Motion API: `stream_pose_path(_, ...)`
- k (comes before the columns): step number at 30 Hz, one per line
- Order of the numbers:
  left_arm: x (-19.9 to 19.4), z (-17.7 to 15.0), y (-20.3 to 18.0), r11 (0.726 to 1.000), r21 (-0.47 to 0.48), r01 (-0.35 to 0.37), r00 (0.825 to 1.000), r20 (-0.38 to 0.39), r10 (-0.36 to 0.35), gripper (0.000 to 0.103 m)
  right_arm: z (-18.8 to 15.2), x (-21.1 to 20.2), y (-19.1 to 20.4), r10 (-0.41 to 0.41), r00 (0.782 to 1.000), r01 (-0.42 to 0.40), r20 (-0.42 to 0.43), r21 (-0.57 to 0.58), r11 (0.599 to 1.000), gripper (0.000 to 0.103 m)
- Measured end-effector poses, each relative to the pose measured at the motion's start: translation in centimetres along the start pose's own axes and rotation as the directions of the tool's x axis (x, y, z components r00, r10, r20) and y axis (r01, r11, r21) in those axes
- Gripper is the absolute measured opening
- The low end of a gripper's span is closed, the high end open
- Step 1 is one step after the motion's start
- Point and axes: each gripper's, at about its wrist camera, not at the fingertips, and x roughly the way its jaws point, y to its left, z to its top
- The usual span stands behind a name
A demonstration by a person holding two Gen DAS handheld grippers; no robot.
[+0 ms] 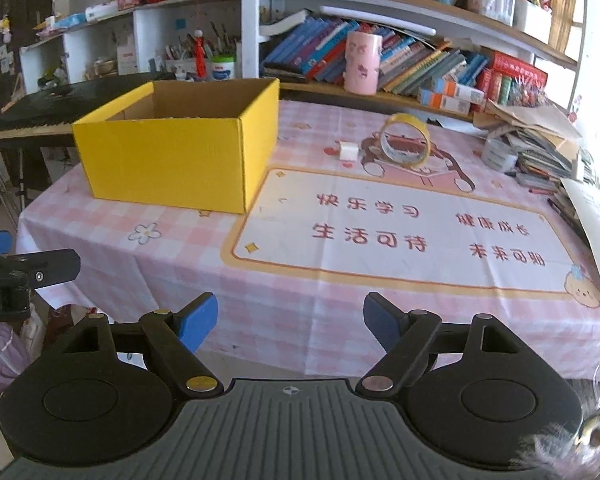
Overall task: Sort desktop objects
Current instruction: 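Withdraw both open tools from the box toward the tape roll and plug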
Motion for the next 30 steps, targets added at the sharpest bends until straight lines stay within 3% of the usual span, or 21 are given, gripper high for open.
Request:
stream_pose_path(16,3.0,2.1,-6.0,0.986,0.118,0.122,0.993,-0.011,-0.121,0.096,0.1,0.2,-5.8,-0.088,0.996,0.089,-0.017,0.09,0.992,0.08)
stream_pose_path(30,5.5,4.3,-8.7,0.986,0.132,0.103,0.994,0.008,-0.105,0.096,1.8,2.7,-9.4,-0.068,0.998,0.07,-0.016,0.111,0.991,0.08)
